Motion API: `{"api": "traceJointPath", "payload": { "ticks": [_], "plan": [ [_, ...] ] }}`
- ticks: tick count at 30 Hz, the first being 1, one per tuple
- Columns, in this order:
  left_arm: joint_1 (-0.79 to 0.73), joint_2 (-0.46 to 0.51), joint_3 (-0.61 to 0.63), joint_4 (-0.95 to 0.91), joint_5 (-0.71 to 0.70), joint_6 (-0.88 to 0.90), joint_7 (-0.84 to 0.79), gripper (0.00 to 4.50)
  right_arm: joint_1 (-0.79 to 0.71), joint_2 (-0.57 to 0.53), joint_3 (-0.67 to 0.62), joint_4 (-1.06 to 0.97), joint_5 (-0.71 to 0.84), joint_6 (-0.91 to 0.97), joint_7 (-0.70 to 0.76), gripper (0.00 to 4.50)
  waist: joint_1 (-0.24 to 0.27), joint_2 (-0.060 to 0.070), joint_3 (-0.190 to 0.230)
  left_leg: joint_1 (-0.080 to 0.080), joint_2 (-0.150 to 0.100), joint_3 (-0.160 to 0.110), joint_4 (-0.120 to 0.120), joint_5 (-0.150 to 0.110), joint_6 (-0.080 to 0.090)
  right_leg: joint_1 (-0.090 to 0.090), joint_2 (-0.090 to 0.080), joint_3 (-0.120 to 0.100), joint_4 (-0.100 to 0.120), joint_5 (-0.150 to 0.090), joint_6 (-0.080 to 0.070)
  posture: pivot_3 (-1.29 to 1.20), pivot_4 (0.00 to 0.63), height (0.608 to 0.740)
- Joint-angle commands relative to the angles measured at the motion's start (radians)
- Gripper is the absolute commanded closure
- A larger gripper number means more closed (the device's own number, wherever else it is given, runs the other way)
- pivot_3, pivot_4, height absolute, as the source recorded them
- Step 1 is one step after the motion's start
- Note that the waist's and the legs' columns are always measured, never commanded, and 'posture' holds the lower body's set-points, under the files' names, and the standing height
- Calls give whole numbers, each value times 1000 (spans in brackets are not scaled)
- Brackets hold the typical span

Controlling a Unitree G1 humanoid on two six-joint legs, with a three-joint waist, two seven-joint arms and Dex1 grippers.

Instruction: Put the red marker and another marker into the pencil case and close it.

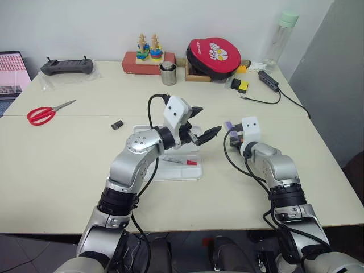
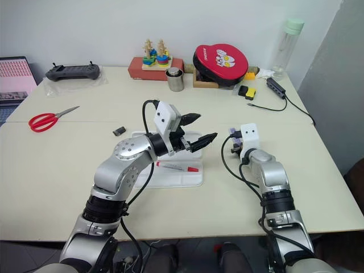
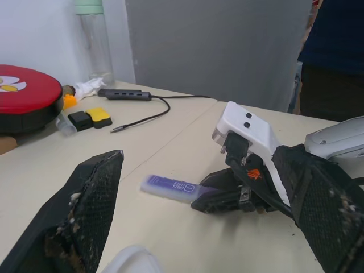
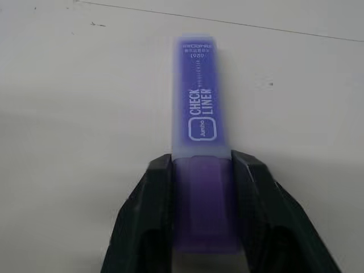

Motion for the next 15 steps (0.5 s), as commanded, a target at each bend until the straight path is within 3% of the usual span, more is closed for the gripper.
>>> {"api": "traceJointPath", "payload": {
  "ticks": [1, 4, 8, 13, 15],
  "plan": [
    [16, 22, 60, -72, -47, -5, -22, 0, -39, -34, -19, -71, -5, -148, 32, 3396, -2, 0, 0, 0, 0, 0, 0, 0, 0, -1, 0, 0, 0, 0, 0, 0, 150, 740],
    [69, 79, 144, -116, -95, 17, -37, 0, -62, -48, -13, -184, 75, -247, 173, 3396, -11, 1, 1, -1, 0, 1, -1, 0, 0, -1, 0, 1, -1, 0, 0, 0, 150, 740],
    [150, 180, 266, -143, -146, 3, -78, 0, -94, -84, 17, -308, 216, -209, 403, 3396, -30, 2, 1, 0, 1, 0, -4, 0, 0, -2, 0, 0, 0, -1, -3, 0, 150, 740],
    [294, 309, 367, -198, -208, 17, -174, 0, -140, -156, 185, -362, 250, -133, 627, 3396, -26, 1, 1, 1, 1, -1, -6, 0, 0, -1, 0, -2, -1, -2, -4, 0, 150, 740],
    [401, 370, 416, -221, -225, 24, -229, 0, -172, -159, 312, -349, 212, -93, 685, 3396, -24, 2, 1, 1, 1, -1, -6, 0, 0, -1, 0, -2, -2, -3, -4, 0, 150, 740]
  ]
}}
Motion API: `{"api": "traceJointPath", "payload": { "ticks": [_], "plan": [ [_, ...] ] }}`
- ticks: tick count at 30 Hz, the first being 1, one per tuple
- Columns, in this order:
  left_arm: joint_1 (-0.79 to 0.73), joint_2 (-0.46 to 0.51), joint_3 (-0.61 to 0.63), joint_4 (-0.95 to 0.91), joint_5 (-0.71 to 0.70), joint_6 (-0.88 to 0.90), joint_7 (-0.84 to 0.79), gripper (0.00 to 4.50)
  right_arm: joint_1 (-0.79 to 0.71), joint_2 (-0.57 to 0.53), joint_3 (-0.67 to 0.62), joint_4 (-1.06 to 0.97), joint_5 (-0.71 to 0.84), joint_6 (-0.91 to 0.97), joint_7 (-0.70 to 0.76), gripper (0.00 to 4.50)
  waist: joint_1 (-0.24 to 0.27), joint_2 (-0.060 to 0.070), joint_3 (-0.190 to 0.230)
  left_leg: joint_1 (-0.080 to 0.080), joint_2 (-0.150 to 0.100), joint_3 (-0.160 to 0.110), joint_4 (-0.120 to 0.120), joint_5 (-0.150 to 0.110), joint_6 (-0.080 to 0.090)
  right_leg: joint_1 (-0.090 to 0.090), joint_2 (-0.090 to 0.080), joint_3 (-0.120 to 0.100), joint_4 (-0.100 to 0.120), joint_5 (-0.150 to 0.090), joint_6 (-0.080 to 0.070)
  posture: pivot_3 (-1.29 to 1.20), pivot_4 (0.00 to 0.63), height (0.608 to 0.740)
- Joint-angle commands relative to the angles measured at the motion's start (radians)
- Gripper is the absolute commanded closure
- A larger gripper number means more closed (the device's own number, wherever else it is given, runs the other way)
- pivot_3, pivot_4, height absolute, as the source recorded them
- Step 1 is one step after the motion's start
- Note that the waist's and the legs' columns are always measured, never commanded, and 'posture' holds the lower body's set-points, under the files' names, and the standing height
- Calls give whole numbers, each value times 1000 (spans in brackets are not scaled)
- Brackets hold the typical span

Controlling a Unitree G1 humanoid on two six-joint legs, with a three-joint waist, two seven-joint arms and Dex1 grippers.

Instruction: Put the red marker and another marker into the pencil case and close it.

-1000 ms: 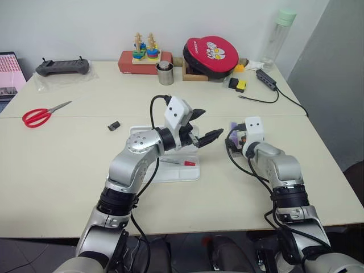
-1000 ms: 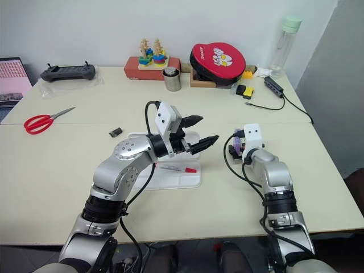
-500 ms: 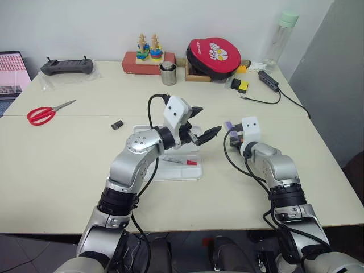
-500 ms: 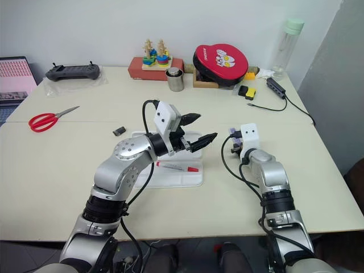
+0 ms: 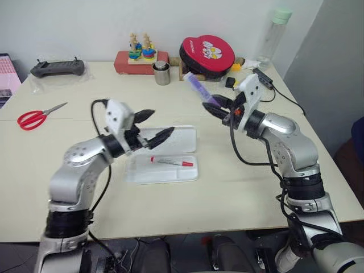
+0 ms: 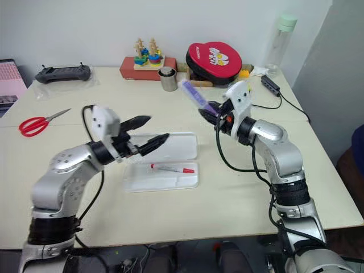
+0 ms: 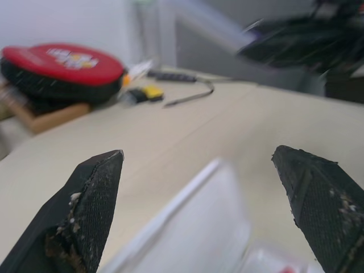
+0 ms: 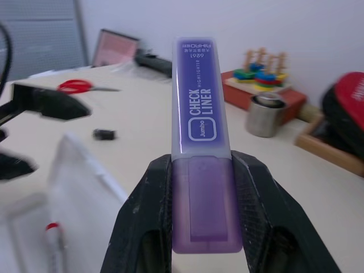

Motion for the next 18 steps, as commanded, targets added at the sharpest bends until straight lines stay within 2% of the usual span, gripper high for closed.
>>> {"api": "traceJointPath", "payload": {
  "ticks": [1, 4, 9, 13, 18],
  "plan": [
    [131, 82, 90, -78, -47, -5, -89, 0, -65, -1, 184, -15, -40, 62, 110, 3396, 1, 0, 0, 0, 0, 0, 0, 0, 0, 0, 0, 0, 0, 0, 0, 0, 150, 740],
    [250, 123, 159, -106, -68, -15, -122, 0, -89, 38, 307, 43, -104, 50, 134, 3396, 1, 0, 0, 0, 1, 0, 0, 0, 0, -1, 0, -1, 1, -3, -5, 0, 150, 740],
    [387, 140, 265, -143, -119, -3, -148, 0, -106, 104, 422, 170, -188, -3, 157, 3396, 12, -1, 0, 1, 1, 0, 0, 0, 0, -1, 0, -1, 1, -5, -8, 0, 150, 740],
    [475, 154, 309, -170, -145, 10, -165, 0, -111, 153, 462, 251, -233, -36, 173, 3396, 9, -1, 0, 1, 1, 2, 0, 0, 0, -2, -1, -1, 1, -5, -8, 0, 150, 740],
    [489, 150, 318, -188, -158, 11, -136, 0, -110, 187, 477, 325, -278, -88, 189, 3396, 12, -1, 0, 1, 1, 1, 0, 0, 0, -2, -1, -1, 1, -5, -8, 0, 150, 740]
  ]
}}
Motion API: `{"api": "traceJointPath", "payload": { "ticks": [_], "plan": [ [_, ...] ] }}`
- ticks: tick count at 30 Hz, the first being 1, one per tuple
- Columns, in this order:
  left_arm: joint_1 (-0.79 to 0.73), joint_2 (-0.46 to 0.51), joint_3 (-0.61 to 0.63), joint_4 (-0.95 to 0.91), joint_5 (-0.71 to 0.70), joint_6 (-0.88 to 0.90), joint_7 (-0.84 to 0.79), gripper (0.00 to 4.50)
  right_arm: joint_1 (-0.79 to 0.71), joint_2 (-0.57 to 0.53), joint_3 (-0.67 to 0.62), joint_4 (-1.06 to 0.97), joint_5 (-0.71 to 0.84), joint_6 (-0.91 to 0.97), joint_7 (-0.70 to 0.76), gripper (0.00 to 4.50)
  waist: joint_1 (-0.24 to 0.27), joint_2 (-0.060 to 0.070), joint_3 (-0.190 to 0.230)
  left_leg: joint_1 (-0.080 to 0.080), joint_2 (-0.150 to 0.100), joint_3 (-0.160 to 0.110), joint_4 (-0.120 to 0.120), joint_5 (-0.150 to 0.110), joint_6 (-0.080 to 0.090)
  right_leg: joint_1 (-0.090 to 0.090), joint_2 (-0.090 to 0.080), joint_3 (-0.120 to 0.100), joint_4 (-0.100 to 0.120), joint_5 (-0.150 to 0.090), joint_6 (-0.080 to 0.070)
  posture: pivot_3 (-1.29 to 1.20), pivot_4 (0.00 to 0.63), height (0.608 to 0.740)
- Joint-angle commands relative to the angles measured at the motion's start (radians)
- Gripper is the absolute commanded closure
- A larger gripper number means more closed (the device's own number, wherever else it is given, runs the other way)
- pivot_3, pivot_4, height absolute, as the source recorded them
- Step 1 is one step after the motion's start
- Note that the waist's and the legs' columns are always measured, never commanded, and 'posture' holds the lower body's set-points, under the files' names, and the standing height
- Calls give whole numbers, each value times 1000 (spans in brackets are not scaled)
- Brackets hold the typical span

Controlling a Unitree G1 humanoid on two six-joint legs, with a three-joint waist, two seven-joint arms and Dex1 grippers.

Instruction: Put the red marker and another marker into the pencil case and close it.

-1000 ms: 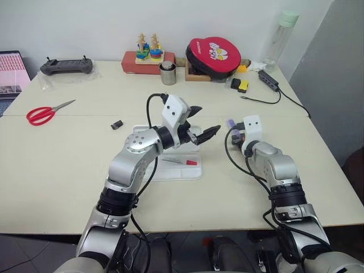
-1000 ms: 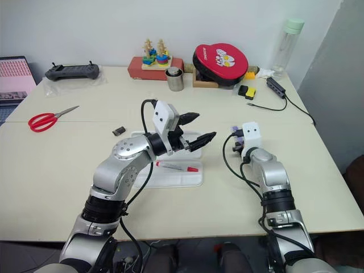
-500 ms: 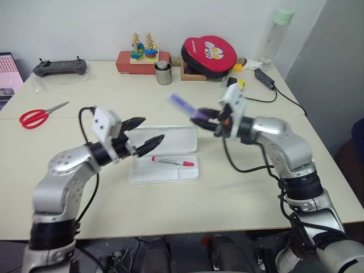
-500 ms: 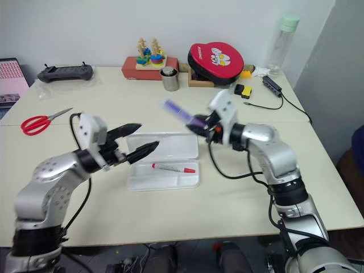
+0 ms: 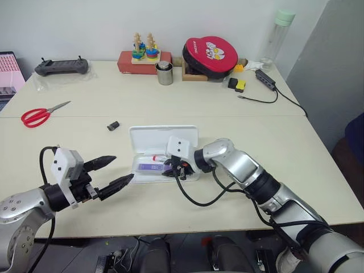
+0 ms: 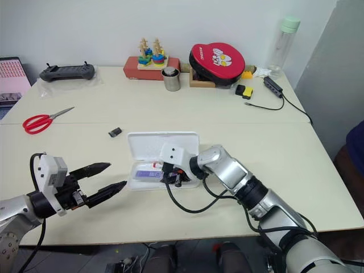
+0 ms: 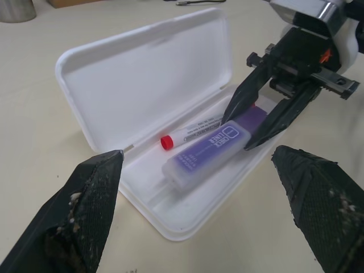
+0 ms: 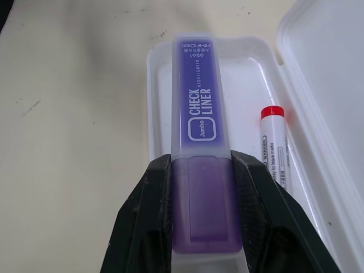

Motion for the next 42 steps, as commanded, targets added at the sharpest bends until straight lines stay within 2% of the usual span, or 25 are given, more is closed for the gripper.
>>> {"api": "traceJointPath", "payload": {
  "ticks": [1, 5, 7, 8, 16, 19, 23, 25, 29, 35, 38, 42],
  "plan": [
    [3, 9, 34, -52, -25, -1, 18, 0, -18, 19, -1, 23, -30, -51, 22, 3396, -1, 0, 0, 0, 0, 0, 0, 0, 0, 0, 0, 0, 0, 0, 0, 0, 150, 740],
    [-6, 4, 20, -64, -26, 3, 46, 0, -18, 29, -14, 42, -44, -79, 28, 3396, -2, 0, 0, 0, 0, 0, 0, 0, 0, 0, 0, 0, 0, 0, 0, 0, 150, 740],
    [-20, 3, 14, -64, -26, 4, 60, 0, -24, 39, -36, 48, -41, -86, 20, 2694, -2, 0, 0, 0, 0, 0, -1, 0, 0, 0, 0, 0, 0, 0, 0, 0, 150, 740],
    [-26, 4, 10, -63, -26, 5, 65, 0, -28, 43, -47, 50, -38, -87, 20, 2629, -2, 0, 0, 0, 0, 0, -1, 0, 0, 0, 0, 0, 0, 0, 0, 0, 150, 740],
    [-93, -2, -39, -21, -2, -10, 97, 0, -55, 55, -125, 34, -17, -112, 41, 691, -2, 0, 0, 0, 0, 0, -1, 0, 0, 0, 1, 0, 0, 0, 0, 0, 150, 740],
    [-142, -18, -65, 19, 24, -18, 140, 0, -44, 60, -175, -21, 42, -118, 76, 14, -2, 0, 0, 0, 0, 0, -1, 0, 0, 0, 1, 0, 0, 2, 3, 0, 150, 740],
    [-245, -37, -86, 144, 116, -47, 247, 0, -34, 82, -284, -147, 183, -71, 106, 14, -1, 0, 0, 0, 0, 0, -1, 0, 0, 0, 1, 0, 0, 3, 5, 0, 150, 740],
    [-330, -43, -101, 255, 178, -53, 329, 0, -45, 96, -360, -199, 259, -13, 82, 14, -1, 0, 0, 0, 0, -1, -1, 0, 0, 0, 1, 0, 1, 3, 5, 0, 150, 740],
    [-531, -72, -167, 510, 281, -105, 414, 0, -59, 88, -449, -264, 316, 42, 16, 14, 10, 0, 0, 0, 1, -3, -2, 0, 0, 0, 2, -2, 1, 3, 6, 0, 150, 740],
    [-764, -106, -259, 873, 398, -230, 432, 0, -54, 46, -486, -315, 315, 62, -56, 14, 18, -3, -1, 0, -1, -2, -1, 0, 0, 1, 2, -2, 0, 4, 5, 0, 150, 740],
    [-892, -131, -310, 1118, 466, -332, 434, 0, -43, 20, -493, -332, 311, 68, -83, 14, 17, -2, -1, -1, -1, -2, -2, 0, 0, 0, 2, -2, 1, 5, 4, 0, 150, 740],
    [-1024, -164, -331, 1372, 510, -406, 450, 0, -30, -4, -495, -359, 315, 78, -110, 14, 16, -3, -1, -1, -1, -2, -2, 0, 0, 0, 2, -2, 0, 5, 4, 0, 150, 740]
  ]
}}
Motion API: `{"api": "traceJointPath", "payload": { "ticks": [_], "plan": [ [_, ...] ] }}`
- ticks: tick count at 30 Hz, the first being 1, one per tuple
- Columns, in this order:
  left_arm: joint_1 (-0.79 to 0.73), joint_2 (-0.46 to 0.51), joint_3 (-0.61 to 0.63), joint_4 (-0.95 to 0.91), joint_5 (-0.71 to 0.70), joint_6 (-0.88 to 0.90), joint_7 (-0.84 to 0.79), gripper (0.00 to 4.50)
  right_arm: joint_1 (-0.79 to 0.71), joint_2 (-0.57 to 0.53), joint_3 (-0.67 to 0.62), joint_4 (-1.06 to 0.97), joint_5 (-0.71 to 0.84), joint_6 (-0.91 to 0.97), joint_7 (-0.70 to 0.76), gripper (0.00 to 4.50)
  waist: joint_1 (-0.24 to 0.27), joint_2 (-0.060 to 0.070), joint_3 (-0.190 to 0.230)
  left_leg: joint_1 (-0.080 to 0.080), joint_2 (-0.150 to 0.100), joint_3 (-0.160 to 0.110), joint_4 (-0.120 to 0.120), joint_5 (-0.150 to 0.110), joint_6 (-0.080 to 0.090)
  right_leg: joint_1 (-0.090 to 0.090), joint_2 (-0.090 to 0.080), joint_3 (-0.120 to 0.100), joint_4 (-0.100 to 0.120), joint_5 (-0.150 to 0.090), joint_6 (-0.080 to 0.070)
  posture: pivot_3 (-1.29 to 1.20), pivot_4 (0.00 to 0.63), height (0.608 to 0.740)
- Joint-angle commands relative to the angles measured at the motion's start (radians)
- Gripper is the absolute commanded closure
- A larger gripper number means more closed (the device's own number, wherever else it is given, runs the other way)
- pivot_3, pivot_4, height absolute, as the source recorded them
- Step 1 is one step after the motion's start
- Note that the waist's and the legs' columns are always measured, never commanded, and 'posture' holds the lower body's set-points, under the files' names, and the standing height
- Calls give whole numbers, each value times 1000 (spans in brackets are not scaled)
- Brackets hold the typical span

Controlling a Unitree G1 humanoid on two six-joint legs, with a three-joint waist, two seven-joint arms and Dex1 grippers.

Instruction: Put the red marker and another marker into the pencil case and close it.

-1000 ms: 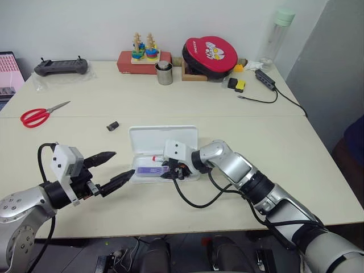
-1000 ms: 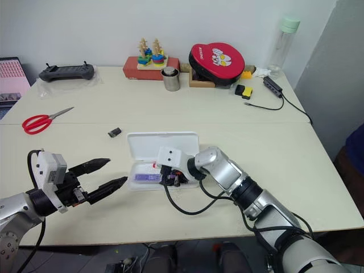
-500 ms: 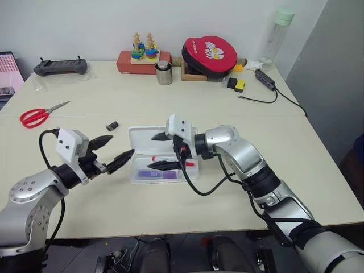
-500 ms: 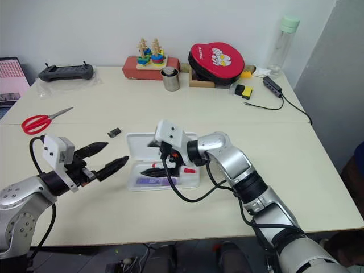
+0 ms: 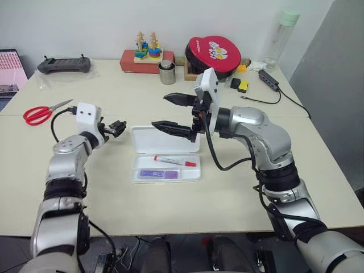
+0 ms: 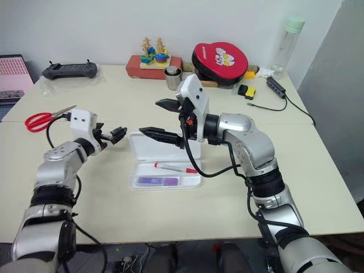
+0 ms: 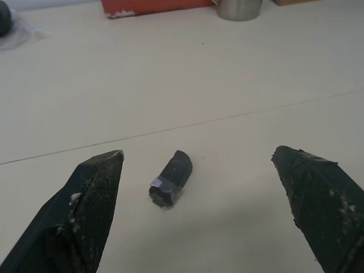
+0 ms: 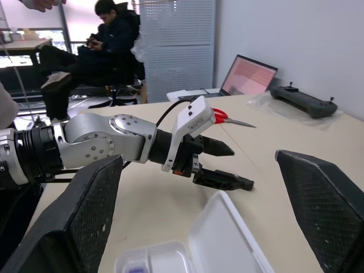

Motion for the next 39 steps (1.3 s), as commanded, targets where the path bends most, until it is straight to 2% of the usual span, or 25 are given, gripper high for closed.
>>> {"api": "traceJointPath", "payload": {
  "ticks": [1, 6, 7, 9, 10, 19, 25, 28, 39],
  "plan": [
    [-111, -19, -15, 207, 48, -88, 11, 0, 6, -15, -30, -73, 20, 5, -31, 14, -1, 0, 0, 0, 0, 0, 0, 0, 0, 0, 0, 0, 0, 0, 0, 0, 150, 740],
    [-170, -34, -15, 354, 75, -100, 42, 0, 17, -31, -38, -103, 25, 20, -61, 14, -3, 0, 0, 0, 0, 0, -1, 0, 0, 0, 0, 0, 0, 0, 0, 0, 150, 740],
    [-174, -35, -14, 369, 79, -97, 51, 375, 19, -35, -41, -108, 26, 23, -65, 0, -2, 0, 0, 0, 0, 0, -1, 0, 0, 0, 0, 0, 0, 0, 0, 0, 150, 740],
    [-177, -35, -10, 387, 84, -96, 62, 598, 21, -40, -45, -116, 31, 27, -70, 0, -2, 0, 0, 0, 0, 0, -1, 0, 0, 0, 0, 0, 1, 0, 0, 0, 150, 740],
    [-175, -33, -9, 395, 87, -89, 73, 909, 22, -42, -49, -120, 36, 30, -73, 0, -2, 0, 0, 0, 0, 0, -1, 0, 0, 0, 0, 0, 1, 0, 0, 0, 150, 740],
    [-155, -8, -14, 424, 117, -63, 132, 2497, 21, -55, -47, -125, 54, 33, -87, 0, -4, 0, 0, 1, 0, 0, -1, 0, 0, 0, 0, 0, 1, 0, 0, 0, 150, 740],
    [-141, -13, -3, 397, 105, -63, 103, 3815, 17, -59, -42, -114, 53, 25, -89, 0, -3, 0, 0, 1, 0, 0, -1, 0, 0, 0, 0, 0, 1, 0, 0, 0, 150, 740],
    [-126, -26, -3, 371, 101, -62, 95, 4043, 17, -59, -40, -111, 52, 23, -89, 0, -3, 0, 0, 1, 0, 0, -1, 0, 0, 0, 0, 0, 1, 0, 0, 0, 150, 740],
    [-85, -30, 48, 273, 61, -69, 100, 4065, 16, -58, -41, -96, 50, 7, -82, 0, -3, 0, 0, 1, 0, 0, -1, 0, 0, 1, 0, 0, 1, 0, 0, 0, 150, 740]
  ]
}}
